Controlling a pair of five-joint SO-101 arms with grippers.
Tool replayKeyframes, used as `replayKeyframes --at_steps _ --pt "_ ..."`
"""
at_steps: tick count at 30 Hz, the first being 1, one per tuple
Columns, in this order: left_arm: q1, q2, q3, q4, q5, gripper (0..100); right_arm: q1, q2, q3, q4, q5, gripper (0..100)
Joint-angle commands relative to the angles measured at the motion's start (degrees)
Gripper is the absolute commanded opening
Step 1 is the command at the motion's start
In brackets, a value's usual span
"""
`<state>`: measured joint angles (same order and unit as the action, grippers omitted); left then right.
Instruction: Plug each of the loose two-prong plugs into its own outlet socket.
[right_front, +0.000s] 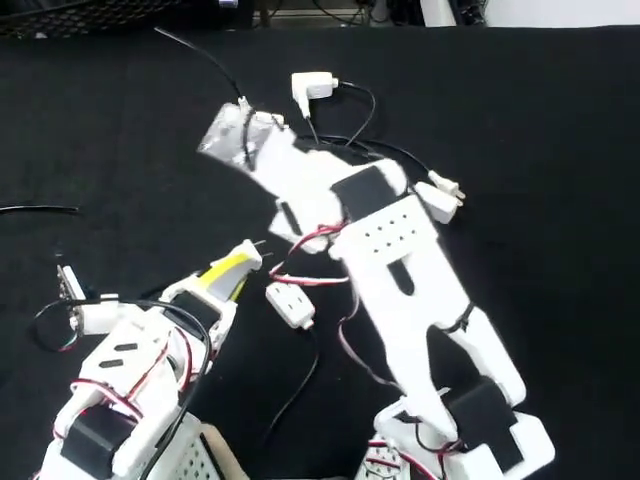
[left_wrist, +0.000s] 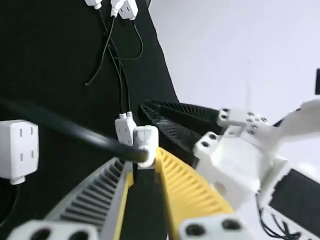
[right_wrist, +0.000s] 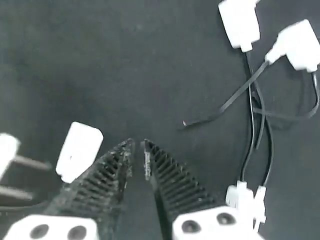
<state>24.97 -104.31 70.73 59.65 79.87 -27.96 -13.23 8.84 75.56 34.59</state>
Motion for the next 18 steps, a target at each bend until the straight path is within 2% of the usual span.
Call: replayKeyframes --at_steps 1,4,13,18 --pt "0.0 -0.1 0.0 -0.4 -1.1 3 3.5 -1.2 -2.3 5.1 3.8 1.5" --pt "0.0 -0.1 0.0 -0.3 -4.0 3 2.1 -1.2 -2.4 8.4 5.6 1.4" --pt "0.0 -0.1 0.0 -0.3 -4.4 3 -7.8 -0.7 -2.4 8.2 4.0 1.4" --pt "0.1 -0.1 0.0 -0.1 -4.3 3 -8.9 -0.7 -2.3 4.7 0.8 1.4"
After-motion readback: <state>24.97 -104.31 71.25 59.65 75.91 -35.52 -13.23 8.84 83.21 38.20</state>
